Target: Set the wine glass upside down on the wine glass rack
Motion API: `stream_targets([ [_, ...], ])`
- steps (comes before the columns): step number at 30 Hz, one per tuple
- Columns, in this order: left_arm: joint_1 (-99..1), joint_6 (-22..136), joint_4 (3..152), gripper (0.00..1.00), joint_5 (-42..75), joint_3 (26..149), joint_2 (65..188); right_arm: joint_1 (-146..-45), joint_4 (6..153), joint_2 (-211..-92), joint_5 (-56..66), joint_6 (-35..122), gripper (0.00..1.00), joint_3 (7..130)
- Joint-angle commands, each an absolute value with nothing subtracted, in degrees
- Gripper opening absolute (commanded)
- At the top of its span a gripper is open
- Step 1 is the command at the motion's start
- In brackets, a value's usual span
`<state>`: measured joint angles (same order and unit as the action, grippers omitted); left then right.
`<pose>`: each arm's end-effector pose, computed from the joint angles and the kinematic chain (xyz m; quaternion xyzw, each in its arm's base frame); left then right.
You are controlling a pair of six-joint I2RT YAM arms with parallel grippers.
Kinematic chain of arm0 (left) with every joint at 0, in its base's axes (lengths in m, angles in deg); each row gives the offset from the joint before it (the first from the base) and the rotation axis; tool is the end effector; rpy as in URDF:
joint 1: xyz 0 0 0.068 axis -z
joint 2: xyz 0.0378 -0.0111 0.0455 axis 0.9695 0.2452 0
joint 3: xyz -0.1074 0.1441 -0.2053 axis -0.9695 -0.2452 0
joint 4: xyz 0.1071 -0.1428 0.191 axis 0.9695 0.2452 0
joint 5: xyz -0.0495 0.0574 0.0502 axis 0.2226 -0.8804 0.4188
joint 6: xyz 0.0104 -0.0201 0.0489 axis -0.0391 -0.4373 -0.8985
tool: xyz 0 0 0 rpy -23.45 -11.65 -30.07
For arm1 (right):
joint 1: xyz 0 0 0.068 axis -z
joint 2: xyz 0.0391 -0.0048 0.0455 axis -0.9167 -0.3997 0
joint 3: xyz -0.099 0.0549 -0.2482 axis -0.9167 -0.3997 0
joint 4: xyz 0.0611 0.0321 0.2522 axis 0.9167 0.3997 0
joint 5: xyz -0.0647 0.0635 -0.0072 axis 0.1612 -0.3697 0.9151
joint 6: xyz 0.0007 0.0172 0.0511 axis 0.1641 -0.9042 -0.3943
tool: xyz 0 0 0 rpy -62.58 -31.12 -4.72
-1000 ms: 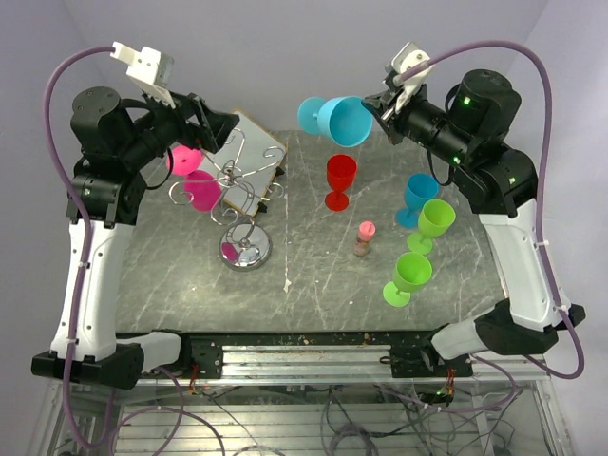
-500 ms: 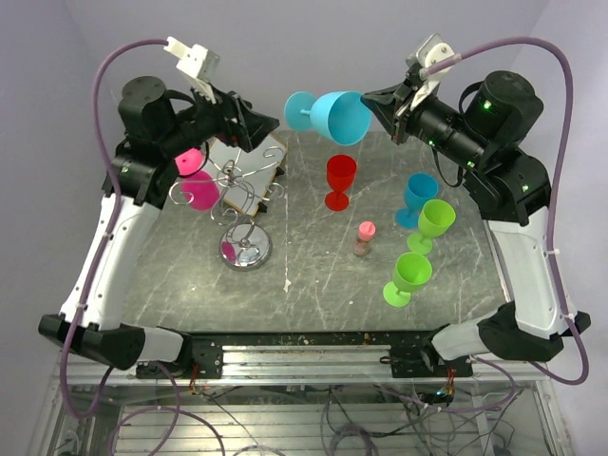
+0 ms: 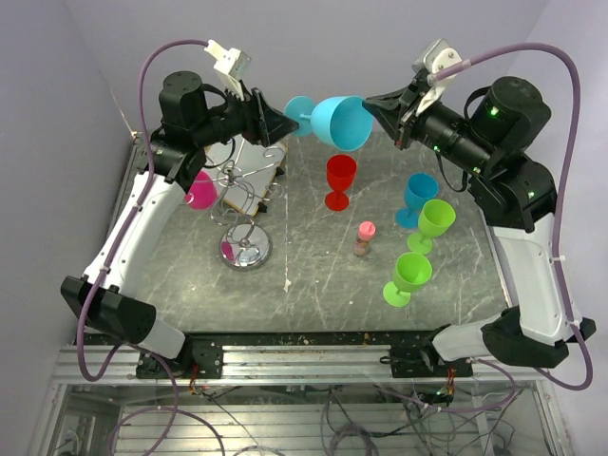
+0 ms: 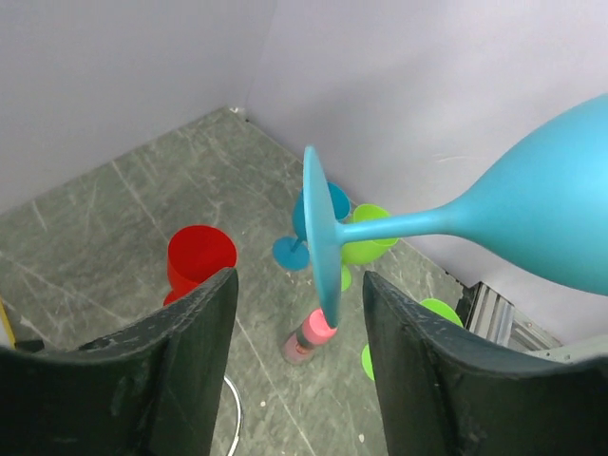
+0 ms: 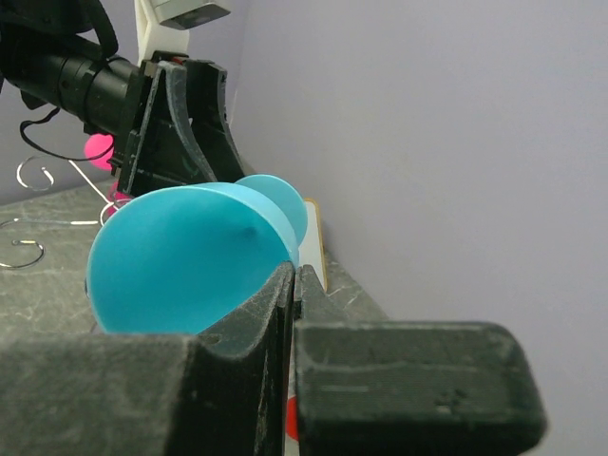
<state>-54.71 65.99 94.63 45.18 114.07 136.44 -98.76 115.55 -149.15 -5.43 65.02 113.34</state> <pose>0.2967 -0.1373 0.4867 0.2205 0.6834 -0.4480 0.5326 0.1810 0.1273 0.5892 -0.3693 0.5686 0.2147 0.7030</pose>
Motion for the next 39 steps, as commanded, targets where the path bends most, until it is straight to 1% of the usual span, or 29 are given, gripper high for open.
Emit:
stream_targets([
  [1, -54.2, 68.3, 88.8, 0.61, 50.4, 114.1, 136.1, -98.6, 113.1, -147.0, -5.8, 64.6, 0.0, 112.7],
  [3, -54.2, 68.7, 88.4, 0.5, 50.9, 114.0, 136.3, -98.5, 113.1, -146.8, -5.9, 64.7, 0.0, 112.6],
  [5, -54.2, 68.7, 88.3, 0.43, 51.1, 114.1, 136.4, -98.5, 113.1, -146.7, -5.8, 64.7, 0.0, 112.7],
  [9, -54.1, 69.3, 88.0, 0.33, 52.0, 114.1, 136.8, -98.4, 113.0, -146.8, -5.7, 64.7, 0.0, 112.5],
  [14, -54.1, 72.3, 85.5, 0.26, 54.1, 113.5, 136.8, -98.3, 112.8, -147.0, -5.6, 64.9, 0.0, 112.2],
  [16, -54.1, 73.2, 84.9, 0.19, 54.6, 113.1, 136.6, -98.3, 112.7, -146.8, -5.4, 65.0, 0.0, 111.9],
  [18, -54.1, 73.8, 84.9, 0.09, 54.5, 112.6, 136.1, -98.2, 112.4, -146.6, -5.1, 65.0, 0.0, 111.1],
  [20, -54.1, 73.7, 85.1, 0.07, 54.1, 112.0, 135.5, -97.9, 112.1, -146.2, -5.1, 65.0, 0.0, 110.1],
  [26, -55.1, 72.8, 87.8, 0.07, 50.5, 111.4, 132.6, -97.0, 112.5, -144.8, -6.5, 65.4, 0.0, 108.3],
  [30, -57.6, 72.0, 89.0, 0.07, 48.5, 111.0, 130.5, -96.5, 112.7, -143.6, -6.7, 66.4, 0.24, 107.2],
  [32, -58.8, 71.3, 89.8, 0.07, 47.9, 110.9, 129.7, -96.4, 112.9, -143.3, -6.3, 66.7, 0.38, 107.0],
  [33, -59.3, 70.9, 90.2, 0.07, 47.6, 110.8, 129.4, -96.4, 113.1, -143.0, -6.0, 66.9, 0.43, 107.0],
  [35, -60.5, 70.0, 91.1, 0.07, 46.7, 110.9, 128.4, -96.3, 113.4, -142.7, -5.6, 67.1, 0.51, 107.0],
  [39, -63.2, 66.2, 93.8, 0.07, 42.5, 112.2, 126.0, -96.2, 113.7, -141.3, -4.1, 67.8, 0.61, 106.5],
])
